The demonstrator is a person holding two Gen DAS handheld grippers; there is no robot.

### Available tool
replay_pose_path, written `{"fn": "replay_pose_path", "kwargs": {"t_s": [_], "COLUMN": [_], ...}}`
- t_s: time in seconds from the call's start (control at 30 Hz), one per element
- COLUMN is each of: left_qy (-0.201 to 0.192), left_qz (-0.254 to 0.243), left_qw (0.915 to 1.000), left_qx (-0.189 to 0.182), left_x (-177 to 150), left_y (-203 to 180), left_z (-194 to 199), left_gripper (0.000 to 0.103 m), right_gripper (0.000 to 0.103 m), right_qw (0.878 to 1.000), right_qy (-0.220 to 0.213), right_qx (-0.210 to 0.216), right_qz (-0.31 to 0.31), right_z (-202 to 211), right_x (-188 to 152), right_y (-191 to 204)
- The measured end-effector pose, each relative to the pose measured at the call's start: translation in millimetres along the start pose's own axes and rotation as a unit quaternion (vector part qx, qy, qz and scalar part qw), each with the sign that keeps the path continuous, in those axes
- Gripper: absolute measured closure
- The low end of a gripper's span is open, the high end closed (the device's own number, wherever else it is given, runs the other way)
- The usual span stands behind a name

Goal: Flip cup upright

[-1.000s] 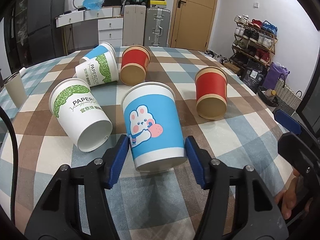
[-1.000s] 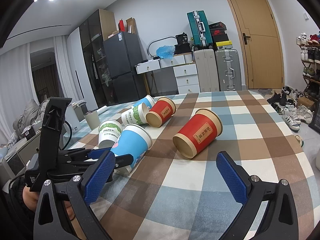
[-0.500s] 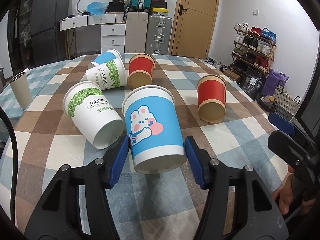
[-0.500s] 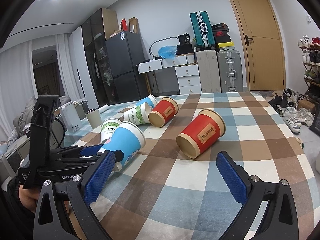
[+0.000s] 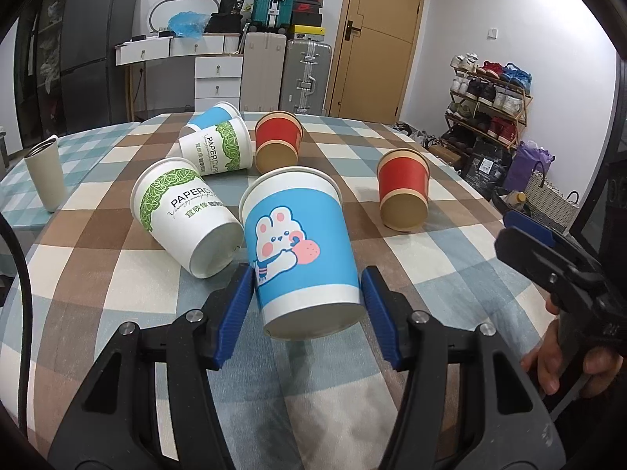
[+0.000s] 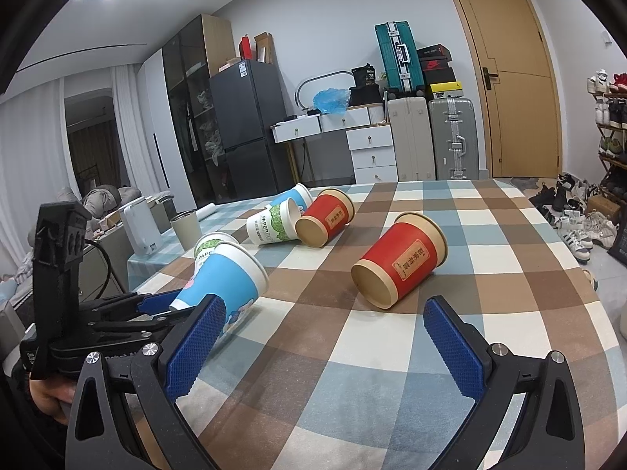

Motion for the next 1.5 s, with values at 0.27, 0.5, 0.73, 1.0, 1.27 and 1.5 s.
{"fn": "replay_pose_path", "kwargs": {"t_s": [0.27, 0.5, 0.73, 1.0, 1.27, 1.5], "left_qy": [-0.016, -0.016, -0.014, -0.002, 0.009, -0.008], "left_qz": [0.005, 0.007, 0.002, -0.002, -0.006, -0.008], "left_qw": [0.9998, 0.9996, 0.9994, 0.9994, 0.9993, 0.9995], "left_qx": [-0.010, -0.020, -0.032, -0.034, -0.037, -0.031], "left_x": [-11.5, -25.3, -35.7, -44.6, -46.3, -36.5], "left_y": [-0.6, -5.5, -22.7, -30.1, -32.9, -25.5], "left_z": [24.8, 35.7, 34.1, 23.8, 21.8, 33.3], "left_gripper": [0.049, 0.049, 0.049, 0.048, 0.046, 0.019], "right_gripper": [0.000, 0.000, 0.000, 0.000, 0.000, 0.000], "right_qw": [1.000, 1.000, 1.000, 1.000, 1.000, 1.000], "right_qy": [0.006, 0.011, 0.014, 0.016, 0.017, 0.021], "right_qx": [0.012, 0.017, 0.015, 0.014, 0.014, 0.017], "right_qz": [0.009, 0.020, 0.013, 0.014, 0.013, 0.006], "right_z": [-2.7, -5.1, -8.0, -9.0, -9.1, -9.0], "right_x": [-4.4, -8.7, -9.4, -10.2, -10.3, -10.1], "right_y": [12.5, 21.8, 17.6, 18.0, 17.4, 16.6]}}
Point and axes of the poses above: each gripper's, at about its wrist camera, not at the fingertips, and z roughly against the way its jaws point, y to its left, x to its top, the point moved 9 cm from there along -z, roughly the way its jaws point, and after that the axes turned 7 degrees about -x, right-handed, at the moved point
